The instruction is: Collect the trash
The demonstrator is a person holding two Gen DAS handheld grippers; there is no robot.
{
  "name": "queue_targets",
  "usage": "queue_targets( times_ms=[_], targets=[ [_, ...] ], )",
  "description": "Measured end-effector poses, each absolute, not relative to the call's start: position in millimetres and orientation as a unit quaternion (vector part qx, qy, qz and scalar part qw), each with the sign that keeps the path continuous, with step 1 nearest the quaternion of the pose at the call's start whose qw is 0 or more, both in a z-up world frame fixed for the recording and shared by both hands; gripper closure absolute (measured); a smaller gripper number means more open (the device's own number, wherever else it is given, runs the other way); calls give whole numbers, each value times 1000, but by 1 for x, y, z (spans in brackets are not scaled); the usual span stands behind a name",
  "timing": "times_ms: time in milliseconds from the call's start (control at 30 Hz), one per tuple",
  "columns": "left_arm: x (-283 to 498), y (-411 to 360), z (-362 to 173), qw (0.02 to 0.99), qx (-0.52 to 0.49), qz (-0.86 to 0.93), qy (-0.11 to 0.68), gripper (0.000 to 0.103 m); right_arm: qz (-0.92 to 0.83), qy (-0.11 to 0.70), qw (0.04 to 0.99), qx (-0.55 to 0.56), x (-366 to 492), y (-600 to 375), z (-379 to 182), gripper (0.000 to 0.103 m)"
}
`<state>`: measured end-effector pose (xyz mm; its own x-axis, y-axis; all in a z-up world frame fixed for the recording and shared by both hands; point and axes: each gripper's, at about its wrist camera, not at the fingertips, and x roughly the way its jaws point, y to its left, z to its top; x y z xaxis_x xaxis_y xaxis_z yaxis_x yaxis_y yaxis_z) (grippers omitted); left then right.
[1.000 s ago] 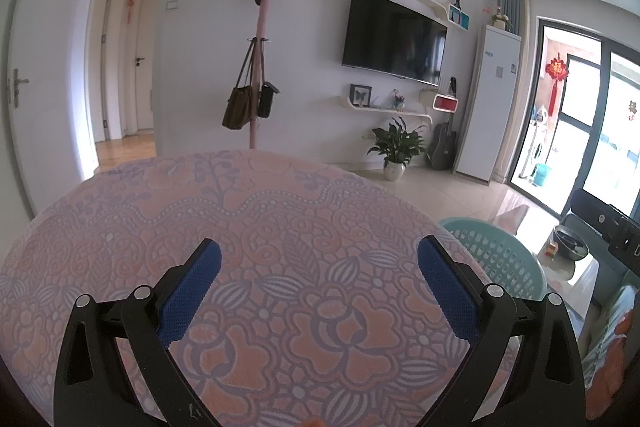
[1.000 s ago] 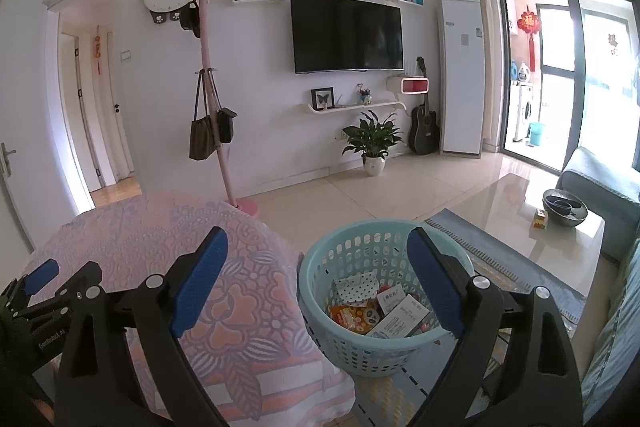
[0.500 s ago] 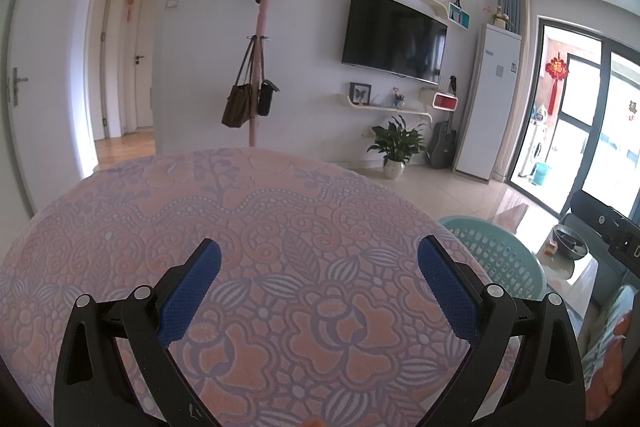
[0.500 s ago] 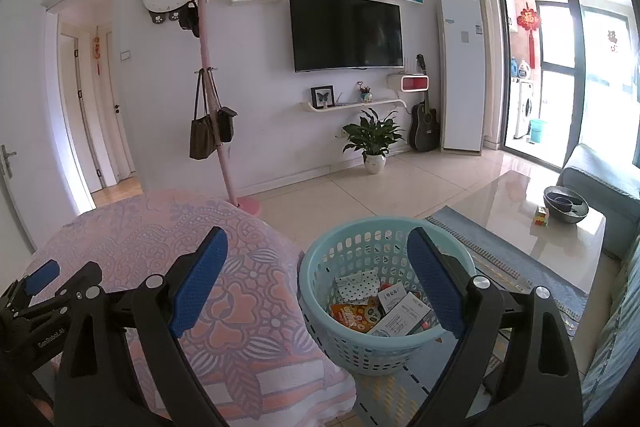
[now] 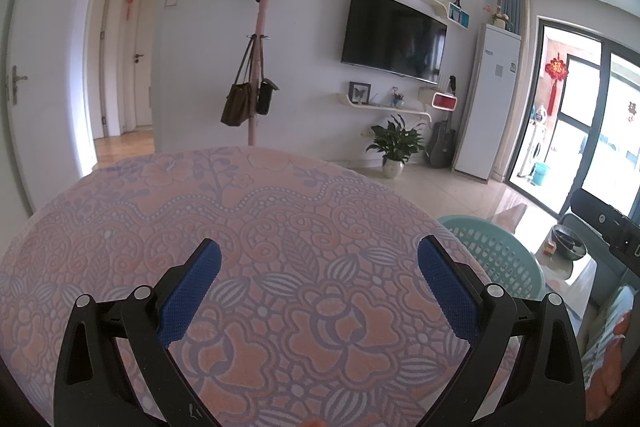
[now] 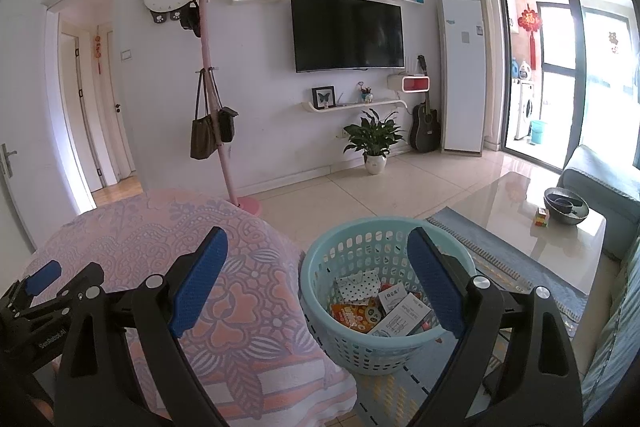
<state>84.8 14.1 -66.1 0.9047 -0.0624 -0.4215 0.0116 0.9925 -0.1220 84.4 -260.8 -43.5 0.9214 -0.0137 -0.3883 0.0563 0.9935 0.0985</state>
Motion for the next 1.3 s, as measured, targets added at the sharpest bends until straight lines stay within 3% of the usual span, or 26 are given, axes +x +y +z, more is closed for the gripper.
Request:
queue_targets(
  times_ms=[1300],
  targets=[
    [74,3,-66,977,-35,-4,211,8,-7,201,978,60,84,-266,-44,16]
  ],
)
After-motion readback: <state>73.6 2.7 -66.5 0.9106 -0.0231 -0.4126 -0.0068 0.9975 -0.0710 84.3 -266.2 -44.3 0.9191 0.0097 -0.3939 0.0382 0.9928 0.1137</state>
